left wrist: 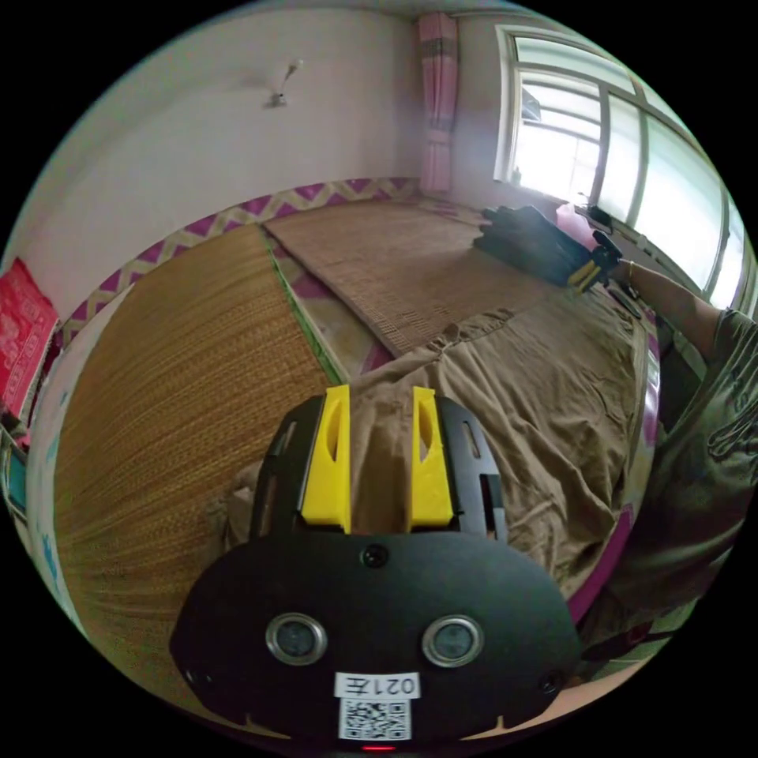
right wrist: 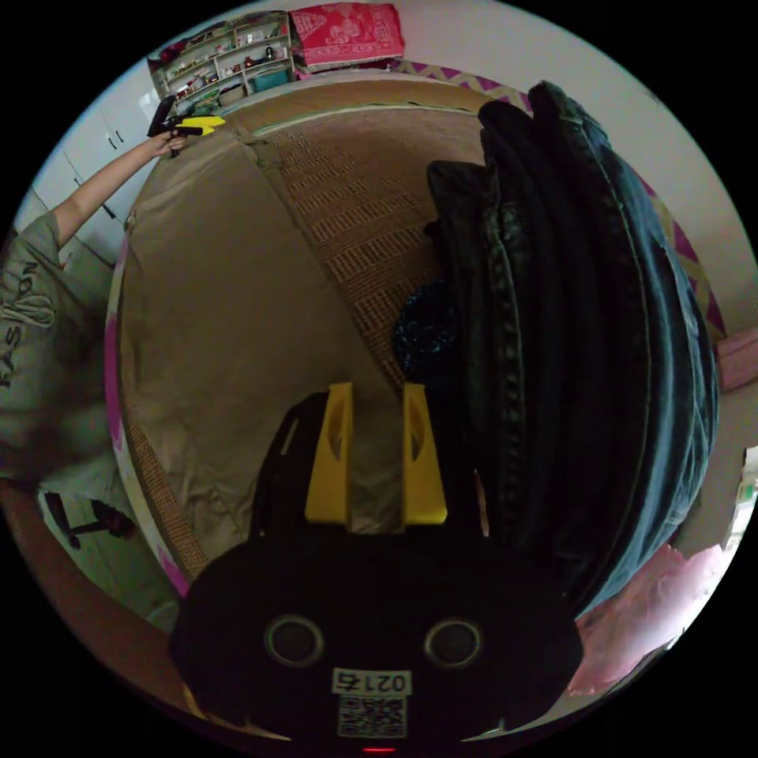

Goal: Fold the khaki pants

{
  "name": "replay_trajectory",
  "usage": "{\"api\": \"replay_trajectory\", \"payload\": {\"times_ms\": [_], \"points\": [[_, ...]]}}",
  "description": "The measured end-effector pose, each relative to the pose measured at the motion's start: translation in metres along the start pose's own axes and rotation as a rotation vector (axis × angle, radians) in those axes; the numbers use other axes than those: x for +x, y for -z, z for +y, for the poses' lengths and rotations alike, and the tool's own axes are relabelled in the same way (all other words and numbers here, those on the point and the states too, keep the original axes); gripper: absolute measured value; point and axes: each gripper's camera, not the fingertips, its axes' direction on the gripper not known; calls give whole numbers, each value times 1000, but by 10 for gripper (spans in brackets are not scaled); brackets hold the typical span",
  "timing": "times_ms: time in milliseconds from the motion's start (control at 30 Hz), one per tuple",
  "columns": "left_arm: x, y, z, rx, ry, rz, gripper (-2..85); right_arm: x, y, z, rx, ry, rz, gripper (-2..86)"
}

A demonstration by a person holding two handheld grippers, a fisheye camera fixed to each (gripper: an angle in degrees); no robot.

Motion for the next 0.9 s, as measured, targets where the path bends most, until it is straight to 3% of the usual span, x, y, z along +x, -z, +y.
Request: {"api": "replay_trajectory", "payload": {"times_ms": [133,433,533,733,900], "points": [[11,-21,-36,-42,-49,25,109,-9,7,-15,-55,25,24,8],[46,-71,-97,-199,-191,81,99,-53,72,2,53,60,95,-9],[59,-81,-107,-248,-246,41,27,-71,92,11,91,54,123,-9],[78,-38,-109,-56,-265,11,-8,-106,140,38,176,28,142,-9],[121,56,-72,120,-307,21,-9,-198,221,93,362,88,207,-10]]}}
